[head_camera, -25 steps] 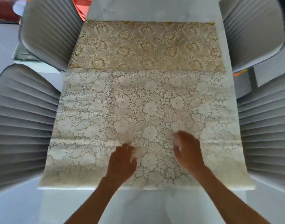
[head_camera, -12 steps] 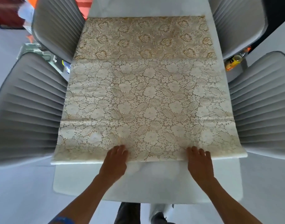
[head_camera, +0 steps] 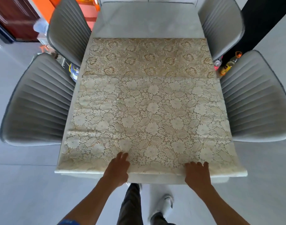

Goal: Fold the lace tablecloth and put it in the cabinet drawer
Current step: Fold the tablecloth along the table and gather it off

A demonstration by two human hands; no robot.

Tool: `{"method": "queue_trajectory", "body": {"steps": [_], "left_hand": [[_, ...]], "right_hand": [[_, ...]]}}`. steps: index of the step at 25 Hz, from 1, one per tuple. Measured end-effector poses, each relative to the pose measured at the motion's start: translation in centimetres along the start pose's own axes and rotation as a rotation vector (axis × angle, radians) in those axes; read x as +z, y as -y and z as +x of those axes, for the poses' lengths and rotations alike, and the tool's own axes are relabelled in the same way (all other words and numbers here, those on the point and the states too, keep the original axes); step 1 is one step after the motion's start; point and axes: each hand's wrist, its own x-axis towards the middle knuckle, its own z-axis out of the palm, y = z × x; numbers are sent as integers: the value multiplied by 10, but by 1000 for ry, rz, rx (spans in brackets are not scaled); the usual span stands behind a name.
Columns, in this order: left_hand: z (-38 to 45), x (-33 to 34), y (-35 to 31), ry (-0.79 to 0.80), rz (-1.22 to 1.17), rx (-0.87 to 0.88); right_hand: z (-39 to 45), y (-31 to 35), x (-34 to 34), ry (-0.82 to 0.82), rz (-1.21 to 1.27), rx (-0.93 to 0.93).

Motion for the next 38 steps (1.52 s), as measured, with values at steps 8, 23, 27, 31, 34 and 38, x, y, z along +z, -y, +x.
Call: {"method": "queue_trajectory", "body": {"steps": [8, 23, 27, 31, 34, 38], "left_hand": [[-2, -19, 18, 142, -168, -3], [180, -147, 221, -123, -256, -520], [191, -148, 262, -173, -288, -635], [197, -146, 273, -270, -620, -851], [197, -141, 284, -373, -886, -939], [192, -133, 290, -407, -828, -947]], "right_hand": [[28, -4, -15, 203, 97, -89], [259, 145, -82, 125, 304, -161], [277, 179, -87, 140, 264, -154], [292, 205, -95, 172, 262, -186], [294, 207, -93, 177, 262, -187], [294, 206, -95, 170, 226, -209]]}}
